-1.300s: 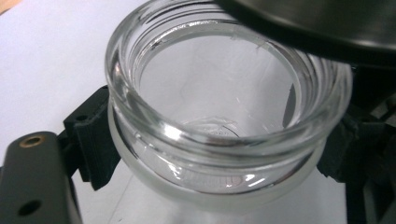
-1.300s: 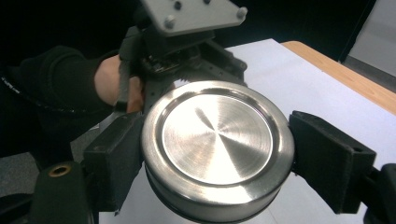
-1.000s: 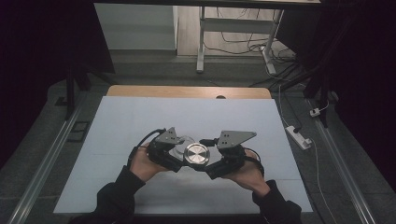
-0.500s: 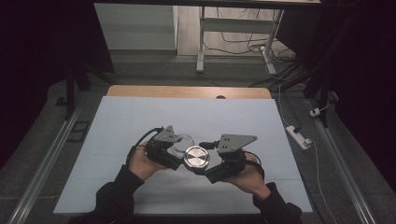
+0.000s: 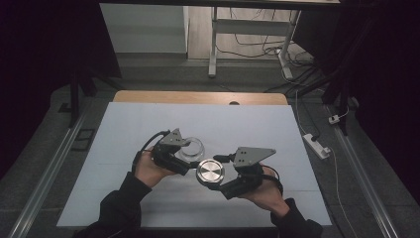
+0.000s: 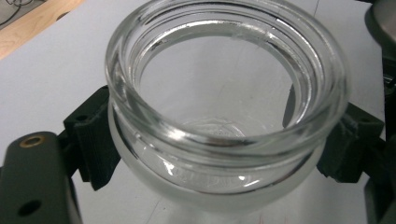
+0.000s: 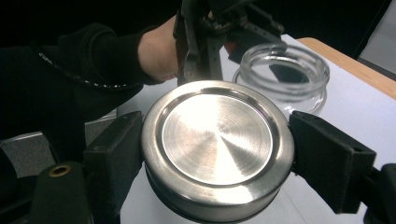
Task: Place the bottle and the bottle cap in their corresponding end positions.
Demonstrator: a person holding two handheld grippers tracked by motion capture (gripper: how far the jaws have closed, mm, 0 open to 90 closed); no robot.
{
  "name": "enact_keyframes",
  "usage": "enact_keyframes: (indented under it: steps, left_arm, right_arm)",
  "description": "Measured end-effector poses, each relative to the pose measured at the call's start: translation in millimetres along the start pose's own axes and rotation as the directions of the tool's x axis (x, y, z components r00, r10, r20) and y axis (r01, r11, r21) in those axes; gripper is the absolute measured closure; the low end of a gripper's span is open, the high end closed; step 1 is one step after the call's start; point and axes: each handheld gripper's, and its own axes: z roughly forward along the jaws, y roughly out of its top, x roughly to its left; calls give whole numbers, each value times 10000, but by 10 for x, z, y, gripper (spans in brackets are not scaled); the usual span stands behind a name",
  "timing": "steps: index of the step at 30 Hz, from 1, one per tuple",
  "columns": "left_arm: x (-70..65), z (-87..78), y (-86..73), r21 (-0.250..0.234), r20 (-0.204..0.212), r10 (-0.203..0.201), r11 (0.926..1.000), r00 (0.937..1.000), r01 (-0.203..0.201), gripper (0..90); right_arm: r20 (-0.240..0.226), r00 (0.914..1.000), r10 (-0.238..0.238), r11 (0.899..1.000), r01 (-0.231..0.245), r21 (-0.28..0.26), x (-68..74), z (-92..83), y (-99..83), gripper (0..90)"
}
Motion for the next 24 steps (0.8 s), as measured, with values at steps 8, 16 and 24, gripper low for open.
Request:
enact_keyframes:
  steps: [8, 16, 24]
  left_arm:
    - [59, 52, 18, -74, -13, -164, 9998, 9999, 164, 155]
    - [98, 120, 70, -140, -10, -140, 9998, 9999, 139, 155]
    - [114, 193, 139, -189, 21, -21, 9998, 10000, 21, 155]
  right_arm:
    - [-11, 10000, -22, 10000, 22, 94, 33, 30, -88, 195]
    - [-45, 10000, -59, 9999, 59, 156, 86, 59, -159, 195]
    - [19, 10000, 26, 9997, -26, 234, 105, 79, -239, 195]
